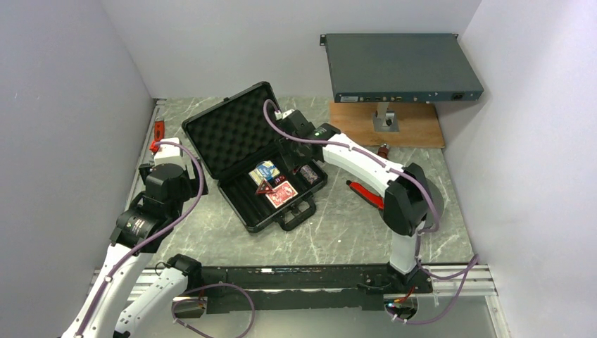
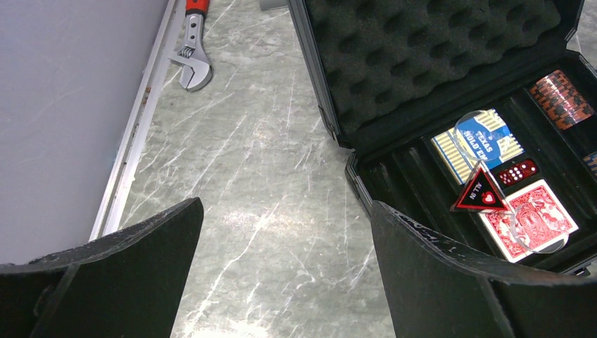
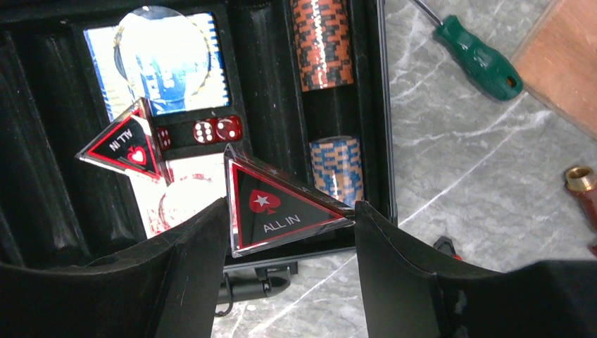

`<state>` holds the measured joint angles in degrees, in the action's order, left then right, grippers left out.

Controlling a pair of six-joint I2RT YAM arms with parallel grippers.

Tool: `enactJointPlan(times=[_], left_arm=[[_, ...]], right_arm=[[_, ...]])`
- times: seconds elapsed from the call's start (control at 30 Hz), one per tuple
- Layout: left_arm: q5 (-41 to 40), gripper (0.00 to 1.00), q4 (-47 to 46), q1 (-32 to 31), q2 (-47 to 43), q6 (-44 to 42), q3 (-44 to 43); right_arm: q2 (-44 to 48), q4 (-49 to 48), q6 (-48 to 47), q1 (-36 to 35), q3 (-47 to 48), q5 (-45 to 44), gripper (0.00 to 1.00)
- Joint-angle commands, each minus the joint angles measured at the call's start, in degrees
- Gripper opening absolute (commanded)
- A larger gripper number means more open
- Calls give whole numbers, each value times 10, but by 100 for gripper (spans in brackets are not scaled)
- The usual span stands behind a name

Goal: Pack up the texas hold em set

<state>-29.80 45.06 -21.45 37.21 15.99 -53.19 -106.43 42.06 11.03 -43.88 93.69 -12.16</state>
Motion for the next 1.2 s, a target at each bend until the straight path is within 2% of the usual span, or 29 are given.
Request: enactJointPlan(times=[0.0, 0.37, 1.17], left_arm=[[-2, 95, -14, 3, -7, 4, -6], [1, 95, -15, 3, -8, 3, -5], [-4, 95, -14, 3, -7, 3, -6]], right_arm=[[-26, -3, -21, 5, 56, 12, 0], [-89, -25, -2, 5, 72, 69, 0], [-176, 1, 117, 5, 123, 79, 0]])
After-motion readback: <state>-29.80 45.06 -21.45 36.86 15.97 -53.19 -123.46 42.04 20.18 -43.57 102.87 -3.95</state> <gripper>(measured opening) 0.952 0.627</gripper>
